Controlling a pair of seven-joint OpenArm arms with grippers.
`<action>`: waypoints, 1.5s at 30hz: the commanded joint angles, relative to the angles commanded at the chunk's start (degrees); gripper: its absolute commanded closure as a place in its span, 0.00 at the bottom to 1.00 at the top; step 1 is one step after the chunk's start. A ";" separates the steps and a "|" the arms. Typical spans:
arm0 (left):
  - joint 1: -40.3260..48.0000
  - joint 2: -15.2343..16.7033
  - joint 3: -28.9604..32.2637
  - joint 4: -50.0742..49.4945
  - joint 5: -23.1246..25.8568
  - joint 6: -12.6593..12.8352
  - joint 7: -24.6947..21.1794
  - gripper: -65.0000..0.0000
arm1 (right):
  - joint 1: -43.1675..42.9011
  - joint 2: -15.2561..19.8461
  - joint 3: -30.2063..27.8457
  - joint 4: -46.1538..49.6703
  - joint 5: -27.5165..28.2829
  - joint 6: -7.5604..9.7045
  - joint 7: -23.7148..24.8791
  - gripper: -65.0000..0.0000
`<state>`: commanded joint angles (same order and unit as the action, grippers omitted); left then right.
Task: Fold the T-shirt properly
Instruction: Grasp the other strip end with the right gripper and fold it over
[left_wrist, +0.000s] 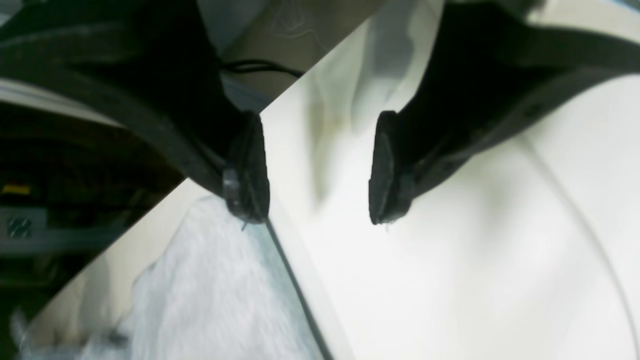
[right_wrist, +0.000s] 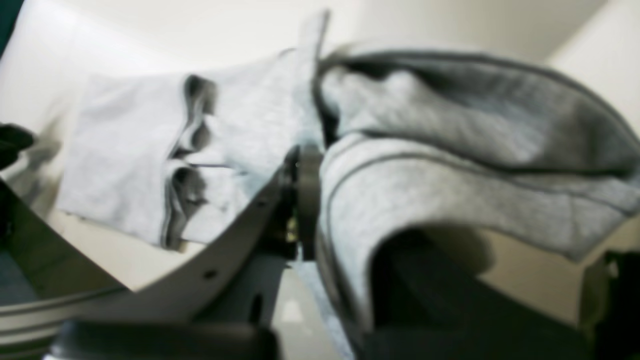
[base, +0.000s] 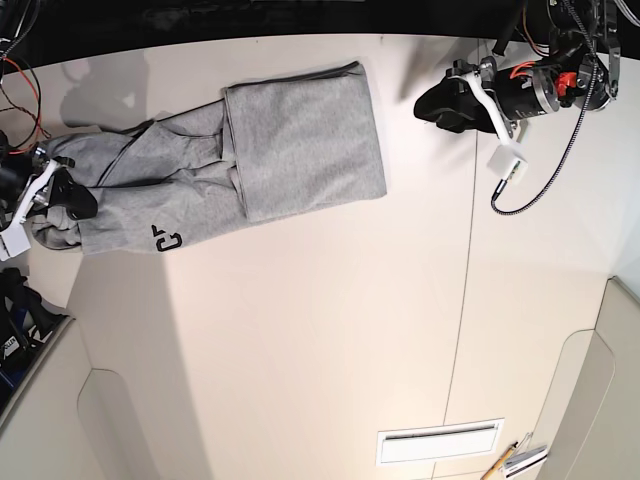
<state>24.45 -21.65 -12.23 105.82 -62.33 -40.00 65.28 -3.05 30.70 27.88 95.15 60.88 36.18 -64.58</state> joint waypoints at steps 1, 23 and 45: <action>0.00 0.92 0.00 -0.79 0.04 0.00 -0.59 0.46 | 0.00 -0.50 0.00 2.67 0.15 -0.02 -0.44 1.00; -0.79 8.46 0.00 -4.76 0.39 0.00 -1.25 0.46 | -0.44 -13.25 -43.82 22.47 -32.37 -1.53 10.08 1.00; -0.79 3.63 -3.65 -4.63 -5.44 0.00 3.39 0.46 | 0.02 -24.72 -55.65 12.57 -34.27 -1.88 18.43 0.45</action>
<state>23.66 -18.02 -15.88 101.19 -67.77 -40.00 68.66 -3.03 5.98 -27.77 107.72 26.61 34.30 -46.15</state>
